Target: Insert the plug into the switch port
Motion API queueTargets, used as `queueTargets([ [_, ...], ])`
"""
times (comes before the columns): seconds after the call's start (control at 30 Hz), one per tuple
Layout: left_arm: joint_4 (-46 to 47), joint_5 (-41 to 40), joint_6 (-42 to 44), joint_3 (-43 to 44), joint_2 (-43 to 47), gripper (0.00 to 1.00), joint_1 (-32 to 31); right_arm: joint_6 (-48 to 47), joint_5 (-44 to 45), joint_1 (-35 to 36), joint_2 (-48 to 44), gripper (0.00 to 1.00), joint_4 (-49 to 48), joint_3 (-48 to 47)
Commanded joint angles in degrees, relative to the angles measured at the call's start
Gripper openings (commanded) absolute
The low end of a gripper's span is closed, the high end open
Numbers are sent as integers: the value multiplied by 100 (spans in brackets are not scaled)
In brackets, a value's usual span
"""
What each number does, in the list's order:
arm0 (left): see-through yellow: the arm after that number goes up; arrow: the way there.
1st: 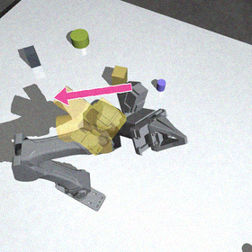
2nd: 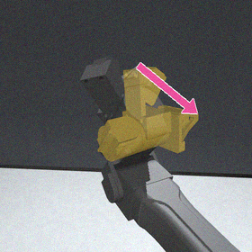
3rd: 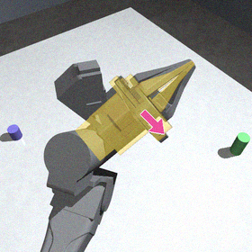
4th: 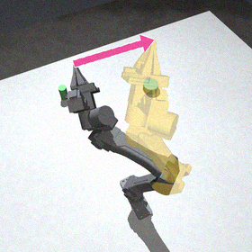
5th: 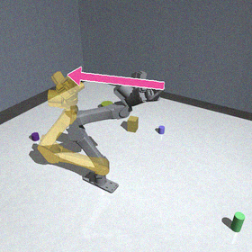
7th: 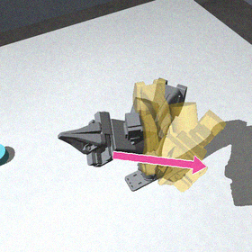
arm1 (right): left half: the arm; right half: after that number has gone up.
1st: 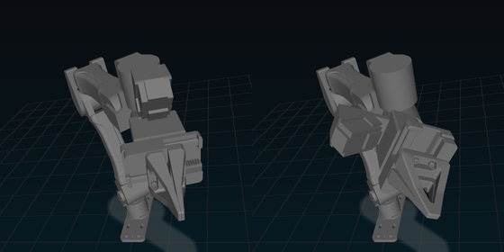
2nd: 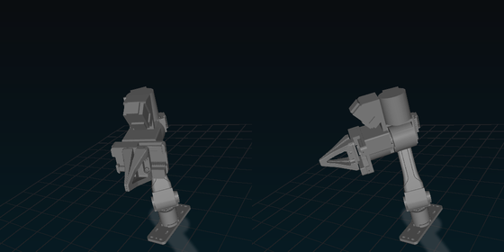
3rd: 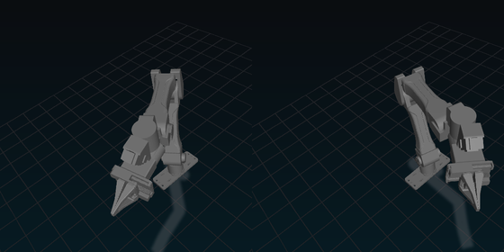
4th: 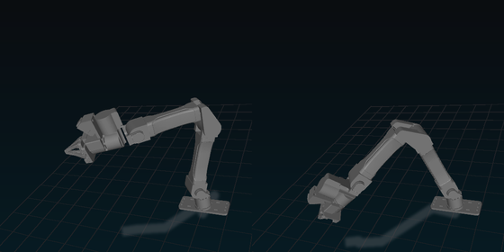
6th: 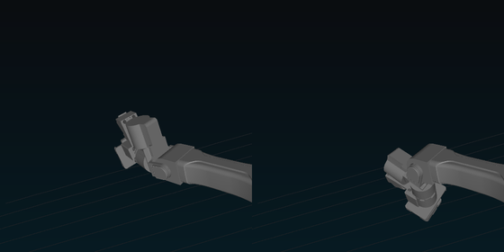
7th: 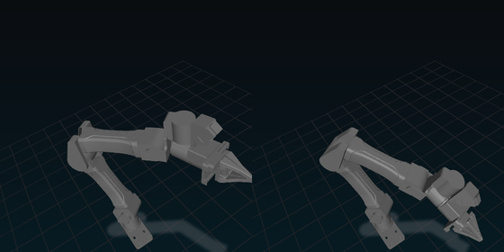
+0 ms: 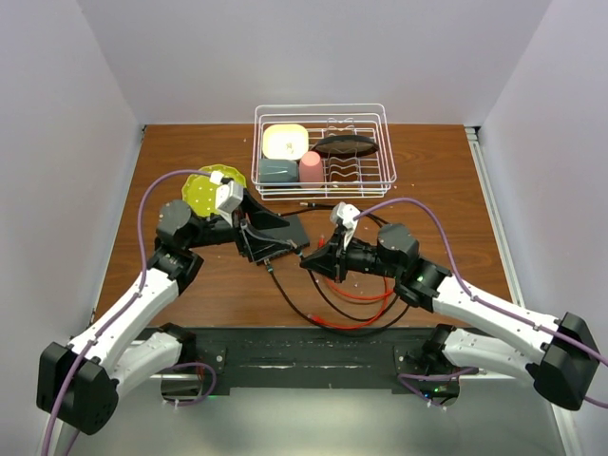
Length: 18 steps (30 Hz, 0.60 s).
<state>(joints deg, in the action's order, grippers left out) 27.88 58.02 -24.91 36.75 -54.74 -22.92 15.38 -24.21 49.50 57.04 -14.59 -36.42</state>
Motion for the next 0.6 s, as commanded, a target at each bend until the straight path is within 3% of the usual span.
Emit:
queueTargets([
  [0.0,455,341,-216,7,-133,60,-99,62,-313,8,79,0,-290,-304],
  [0.37,236,447,-32,60,-379,50,-222,132,-242,8,-70,0,-352,-330],
  [0.47,306,509,-84,86,-441,40,-266,141,-260,8,-79,0,-352,-339],
  [0.57,350,517,-111,86,-432,21,-301,141,-286,8,-52,0,-334,-339],
])
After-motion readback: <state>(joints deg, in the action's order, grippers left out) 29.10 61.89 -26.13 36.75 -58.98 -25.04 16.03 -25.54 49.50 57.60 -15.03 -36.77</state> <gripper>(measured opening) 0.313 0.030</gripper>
